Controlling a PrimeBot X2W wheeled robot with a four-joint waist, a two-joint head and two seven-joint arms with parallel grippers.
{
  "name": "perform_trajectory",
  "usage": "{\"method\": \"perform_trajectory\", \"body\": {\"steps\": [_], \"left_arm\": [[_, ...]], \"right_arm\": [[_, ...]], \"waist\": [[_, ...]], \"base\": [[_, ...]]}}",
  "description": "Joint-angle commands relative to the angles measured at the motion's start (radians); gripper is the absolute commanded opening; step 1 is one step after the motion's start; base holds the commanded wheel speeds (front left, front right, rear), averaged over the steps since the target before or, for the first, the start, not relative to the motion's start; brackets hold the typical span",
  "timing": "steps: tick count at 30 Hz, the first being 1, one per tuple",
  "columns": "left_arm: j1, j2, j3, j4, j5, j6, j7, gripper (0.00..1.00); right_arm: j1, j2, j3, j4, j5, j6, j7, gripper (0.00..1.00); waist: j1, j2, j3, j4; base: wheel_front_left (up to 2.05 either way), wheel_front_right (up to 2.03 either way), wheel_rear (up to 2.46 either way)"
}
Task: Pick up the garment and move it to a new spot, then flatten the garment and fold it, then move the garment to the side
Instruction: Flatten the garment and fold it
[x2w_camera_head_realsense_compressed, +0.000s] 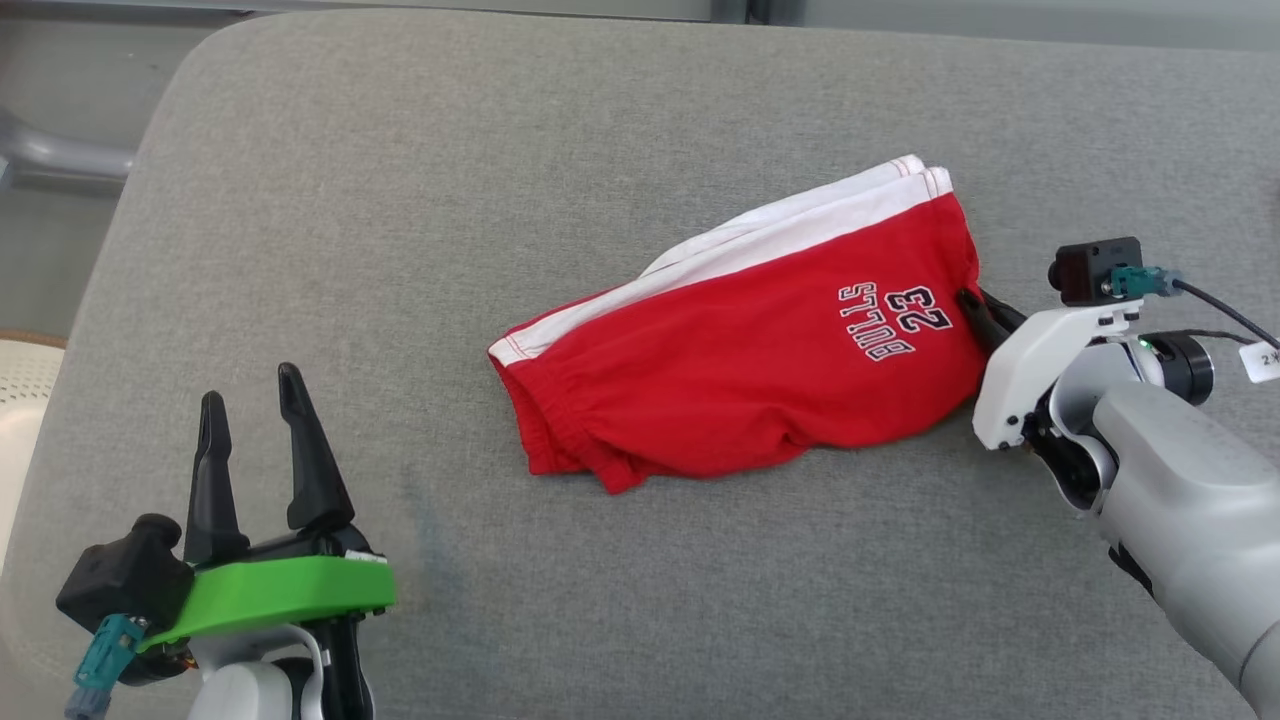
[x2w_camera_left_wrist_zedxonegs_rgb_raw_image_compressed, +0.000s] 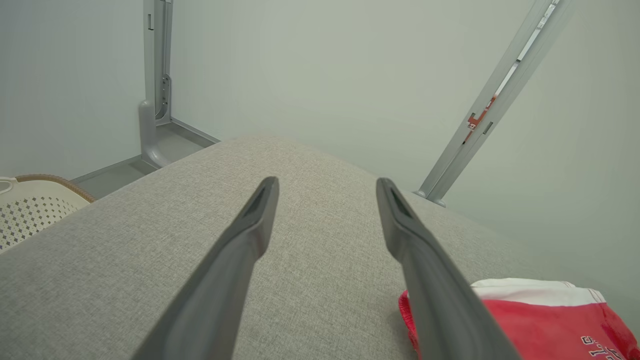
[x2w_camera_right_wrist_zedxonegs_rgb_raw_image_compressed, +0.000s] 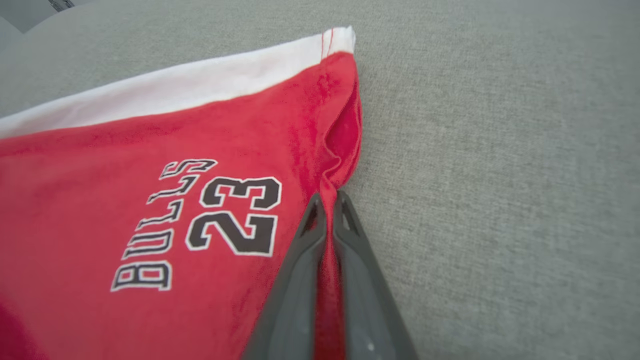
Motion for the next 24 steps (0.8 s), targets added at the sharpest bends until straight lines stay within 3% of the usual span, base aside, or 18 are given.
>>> {"method": "perform_trajectory", "body": {"steps": [1, 12, 24], "left_arm": [[0.018, 0.001, 0.007, 0.003, 0.009, -0.007, -0.003, 1.00], [0.043, 0.015, 0.019, 0.009, 0.039, -0.011, -0.003, 1.00], [0.043, 0.017, 0.007, 0.014, 0.033, -0.007, 0.001, 1.00]], "right_arm": [[0.031, -0.013, 0.002, -0.013, 0.019, 0.000, -0.031, 0.00], [0.143, -0.063, -0.023, -0.116, 0.055, 0.000, -0.138, 0.00], [0.195, -0.090, -0.138, -0.153, 0.014, 0.000, -0.147, 0.00]], "waist": [[0.0000, 0.0000, -0.035, -0.051], [0.0000, 0.0000, -0.071, -0.193], [0.0000, 0.0000, -0.081, -0.219]], "base": [[0.00, 0.00, 0.00], [0.00, 0.00, 0.00], [0.00, 0.00, 0.00]]}}
